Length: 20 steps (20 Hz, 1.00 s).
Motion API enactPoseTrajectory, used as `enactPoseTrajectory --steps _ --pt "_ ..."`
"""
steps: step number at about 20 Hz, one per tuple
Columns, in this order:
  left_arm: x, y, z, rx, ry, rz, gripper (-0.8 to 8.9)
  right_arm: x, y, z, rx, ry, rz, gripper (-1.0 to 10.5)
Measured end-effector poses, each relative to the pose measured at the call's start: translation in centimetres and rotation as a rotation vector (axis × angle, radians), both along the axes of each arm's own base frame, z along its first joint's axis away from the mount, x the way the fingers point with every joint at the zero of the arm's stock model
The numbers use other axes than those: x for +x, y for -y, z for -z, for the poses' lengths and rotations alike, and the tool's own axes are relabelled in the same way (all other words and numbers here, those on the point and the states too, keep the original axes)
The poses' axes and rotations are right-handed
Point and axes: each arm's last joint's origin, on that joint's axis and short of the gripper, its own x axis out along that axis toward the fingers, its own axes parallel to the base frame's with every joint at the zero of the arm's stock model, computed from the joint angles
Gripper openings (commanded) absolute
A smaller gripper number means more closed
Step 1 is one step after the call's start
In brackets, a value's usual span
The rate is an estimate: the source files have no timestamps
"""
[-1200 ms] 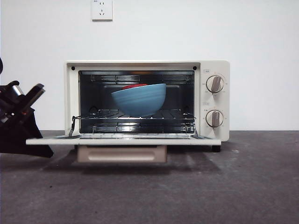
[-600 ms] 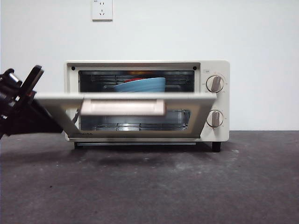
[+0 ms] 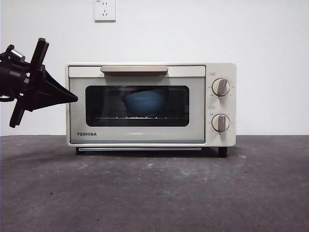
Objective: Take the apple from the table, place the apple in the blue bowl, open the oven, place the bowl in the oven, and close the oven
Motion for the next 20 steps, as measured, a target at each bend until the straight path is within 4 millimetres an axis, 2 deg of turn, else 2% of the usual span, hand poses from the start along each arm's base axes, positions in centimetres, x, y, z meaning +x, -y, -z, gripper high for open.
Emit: enactPoseTrajectory --steps 3,8,11,15,18,20 --pt "-0.3 0.0 -0.3 -0.010 -0.020 0.009 0.07 0.0 0.0 0.0 -0.001 0.000 0.001 1.2" --pt "-2.9 0.5 -3.9 0.049 0.016 0.034 0.07 0.1 0.0 -0.1 0.007 0.011 0.000 1.2" --pt "-5.9 1.1 -5.9 0.192 0.019 0.000 0.07 0.3 -0.2 -0.4 0.028 0.048 -0.005 1.2" --pt "-11.2 2.0 -8.8 0.425 0.094 -0.046 0.07 0.9 -0.9 -0.7 0.102 0.132 -0.080 1.2" --pt "-14.7 2.1 -10.8 0.503 0.184 -0.078 0.07 1.6 -1.8 0.4 0.173 0.166 -0.173 1.2" --pt "-17.1 2.0 -11.7 0.539 0.232 -0.118 0.07 2.2 -2.5 1.6 0.220 0.195 -0.223 0.3"
